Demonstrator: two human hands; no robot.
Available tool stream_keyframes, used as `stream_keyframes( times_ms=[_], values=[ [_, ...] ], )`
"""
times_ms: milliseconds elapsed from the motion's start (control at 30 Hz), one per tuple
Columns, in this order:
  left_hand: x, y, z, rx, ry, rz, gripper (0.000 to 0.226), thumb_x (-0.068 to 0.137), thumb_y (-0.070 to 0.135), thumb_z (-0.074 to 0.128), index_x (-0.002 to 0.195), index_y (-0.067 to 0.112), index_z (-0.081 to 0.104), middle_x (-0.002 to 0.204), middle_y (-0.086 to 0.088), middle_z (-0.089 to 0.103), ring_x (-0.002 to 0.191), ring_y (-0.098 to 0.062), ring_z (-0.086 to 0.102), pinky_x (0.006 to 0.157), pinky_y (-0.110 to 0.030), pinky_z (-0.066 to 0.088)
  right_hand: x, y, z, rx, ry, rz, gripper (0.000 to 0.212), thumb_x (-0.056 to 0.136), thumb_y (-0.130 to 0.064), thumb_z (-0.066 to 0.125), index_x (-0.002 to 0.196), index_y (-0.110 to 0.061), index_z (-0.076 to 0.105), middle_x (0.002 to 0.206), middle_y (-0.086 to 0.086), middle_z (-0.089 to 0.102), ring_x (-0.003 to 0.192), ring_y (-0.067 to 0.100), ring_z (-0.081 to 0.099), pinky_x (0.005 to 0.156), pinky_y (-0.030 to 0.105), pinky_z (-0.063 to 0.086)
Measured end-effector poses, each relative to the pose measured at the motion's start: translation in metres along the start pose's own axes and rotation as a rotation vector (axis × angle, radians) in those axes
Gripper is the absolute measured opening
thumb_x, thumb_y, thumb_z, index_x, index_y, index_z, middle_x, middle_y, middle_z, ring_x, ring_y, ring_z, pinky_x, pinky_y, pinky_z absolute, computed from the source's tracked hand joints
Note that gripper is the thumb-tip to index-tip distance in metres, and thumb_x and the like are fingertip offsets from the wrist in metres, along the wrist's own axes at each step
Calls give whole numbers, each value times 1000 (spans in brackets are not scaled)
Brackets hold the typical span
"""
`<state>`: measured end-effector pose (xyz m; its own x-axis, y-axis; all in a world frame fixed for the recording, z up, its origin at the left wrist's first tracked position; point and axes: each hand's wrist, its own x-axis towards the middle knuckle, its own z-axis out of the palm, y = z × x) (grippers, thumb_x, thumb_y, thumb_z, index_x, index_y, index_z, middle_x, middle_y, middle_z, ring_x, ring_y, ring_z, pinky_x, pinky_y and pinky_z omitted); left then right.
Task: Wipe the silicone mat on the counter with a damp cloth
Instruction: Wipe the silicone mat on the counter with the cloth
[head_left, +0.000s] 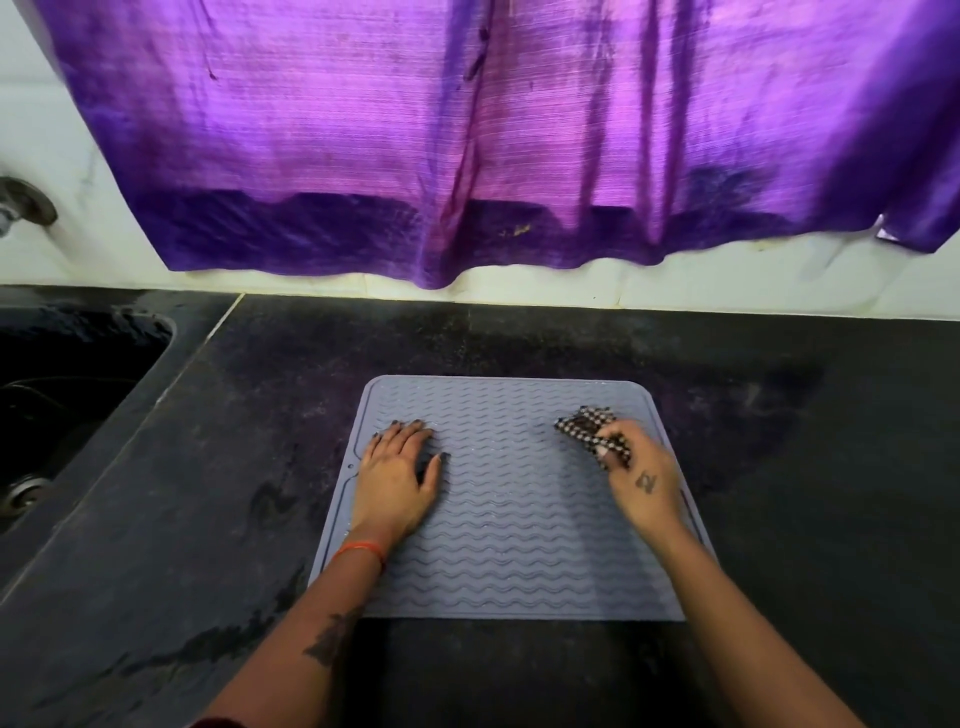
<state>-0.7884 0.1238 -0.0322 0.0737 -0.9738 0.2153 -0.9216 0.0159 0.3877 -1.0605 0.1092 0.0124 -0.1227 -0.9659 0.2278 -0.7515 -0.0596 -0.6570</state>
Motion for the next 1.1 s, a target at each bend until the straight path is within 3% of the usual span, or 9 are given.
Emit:
stream_keyframes(
  times_ms=[133, 300, 433, 600, 733, 833, 967, 1100],
  values=[
    [0, 0, 0, 5, -6, -4, 74, 80, 59, 16, 132, 19, 50, 141, -2, 47, 136, -20, 33, 116, -34, 16, -4, 9, -8, -251, 21, 179, 25, 83, -6, 56, 105, -17, 59, 114, 16, 57, 101, 38, 48, 81, 39, 41],
    [1, 3, -1, 15, -7, -9, 76, 79, 59, 15, 132, 17, 50, 140, -4, 48, 136, -22, 34, 115, -34, 15, -25, -4, 9, -407, -16, 76, 30, 78, -9, 61, 104, -22, 59, 119, 11, 53, 106, 33, 45, 89, 39, 37],
    [1, 3, -2, 38, -22, -8, 77, 79, 59, 14, 133, 17, 49, 141, -4, 48, 136, -22, 34, 115, -35, 16, -28, -5, 12, -376, -66, 39, 32, 78, -9, 61, 107, -23, 59, 120, 8, 52, 111, 31, 43, 90, 36, 35],
    [2, -1, -8, -17, -41, -2, 74, 80, 59, 24, 133, 14, 50, 141, -7, 47, 133, -26, 38, 113, -39, 25, -14, -3, 10, 25, -140, -75, 26, 79, -1, 63, 98, -19, 64, 108, 7, 63, 100, 28, 54, 78, 30, 41],
    [4, -22, -26, 18, 1, 14, 70, 82, 53, 28, 132, 10, 51, 140, -11, 47, 128, -30, 44, 112, -41, 29, 1, 5, -5, -116, 79, 80, 26, 80, -2, 59, 102, -15, 61, 105, 15, 60, 96, 37, 52, 78, 36, 41],
    [0, -40, -35, 67, 19, -42, 73, 82, 53, 23, 131, 8, 51, 139, -12, 48, 129, -29, 43, 114, -38, 22, 0, 7, -2, -333, -51, 235, 24, 84, -15, 57, 107, -21, 55, 118, 16, 52, 103, 36, 45, 86, 37, 39],
    [-10, -46, -27, 89, -7, -42, 70, 84, 51, 21, 130, 8, 53, 137, -10, 51, 126, -27, 47, 113, -34, 20, -13, -10, 13, -430, -100, 142, 24, 84, -18, 56, 107, -25, 55, 121, 11, 51, 108, 31, 43, 89, 34, 37],
    [-8, -47, -25, 81, -5, -49, 67, 84, 49, 23, 127, 9, 55, 135, -9, 53, 126, -27, 47, 113, -32, 20, -8, -6, 17, -132, -194, -27, 24, 80, -8, 63, 96, -25, 59, 110, 8, 61, 105, 30, 50, 82, 32, 39]
  ],
)
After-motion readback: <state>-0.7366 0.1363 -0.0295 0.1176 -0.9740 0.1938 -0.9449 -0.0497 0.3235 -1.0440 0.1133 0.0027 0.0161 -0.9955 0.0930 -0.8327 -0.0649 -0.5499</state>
